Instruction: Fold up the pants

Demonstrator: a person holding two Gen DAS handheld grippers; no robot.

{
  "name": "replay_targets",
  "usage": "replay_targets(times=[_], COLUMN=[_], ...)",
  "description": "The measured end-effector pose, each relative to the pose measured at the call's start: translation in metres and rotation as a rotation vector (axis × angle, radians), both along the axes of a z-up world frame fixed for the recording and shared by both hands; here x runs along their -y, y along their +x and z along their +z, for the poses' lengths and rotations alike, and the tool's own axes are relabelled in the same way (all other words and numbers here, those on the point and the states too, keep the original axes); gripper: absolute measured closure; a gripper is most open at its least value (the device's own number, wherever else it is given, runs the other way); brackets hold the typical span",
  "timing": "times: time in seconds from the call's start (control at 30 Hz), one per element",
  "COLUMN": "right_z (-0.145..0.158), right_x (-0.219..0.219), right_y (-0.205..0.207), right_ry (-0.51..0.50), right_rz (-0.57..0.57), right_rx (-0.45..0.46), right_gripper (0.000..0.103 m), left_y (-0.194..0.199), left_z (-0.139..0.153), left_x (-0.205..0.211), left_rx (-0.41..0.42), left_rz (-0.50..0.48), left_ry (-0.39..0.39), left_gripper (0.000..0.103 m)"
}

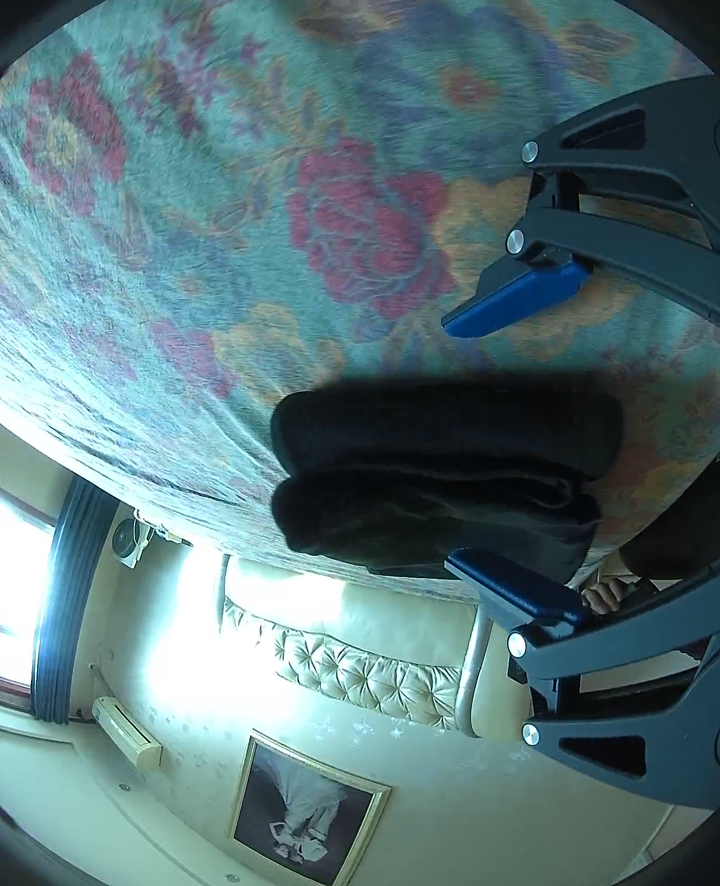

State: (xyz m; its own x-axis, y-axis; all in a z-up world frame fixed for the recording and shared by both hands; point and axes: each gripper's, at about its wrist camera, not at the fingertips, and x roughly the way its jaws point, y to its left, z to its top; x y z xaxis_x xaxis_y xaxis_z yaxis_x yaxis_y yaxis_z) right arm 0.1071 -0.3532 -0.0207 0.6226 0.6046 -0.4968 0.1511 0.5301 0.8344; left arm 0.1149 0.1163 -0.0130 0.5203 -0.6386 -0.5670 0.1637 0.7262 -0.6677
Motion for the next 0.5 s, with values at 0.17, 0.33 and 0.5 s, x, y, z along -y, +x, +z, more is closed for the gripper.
replay_targets(times=[0.17, 0.33, 0.5], right_z=[-0.003, -0.009, -0.020], right_x=[0.004, 0.002, 0.012], right_y=[0.064, 0.101, 0.110], right_ry=[0.032, -0.026, -0.021], right_rz=[0.027, 0.076, 0.100], right_rx=[0.004, -0.038, -0.034], right_gripper=[0.023, 0.066, 0.072], left_y=[0.059, 0.107, 0.127], left_z=[-0.010, -0.018, -0.021], left_x=[0.038, 0.064, 0.076], left_rx=[-0.016, -0.042, -0.024], left_rz=[-0.078, -0.106, -0.106], left_ry=[0.105, 0.119, 0.161], left_gripper=[0.041, 0.032, 0.031])
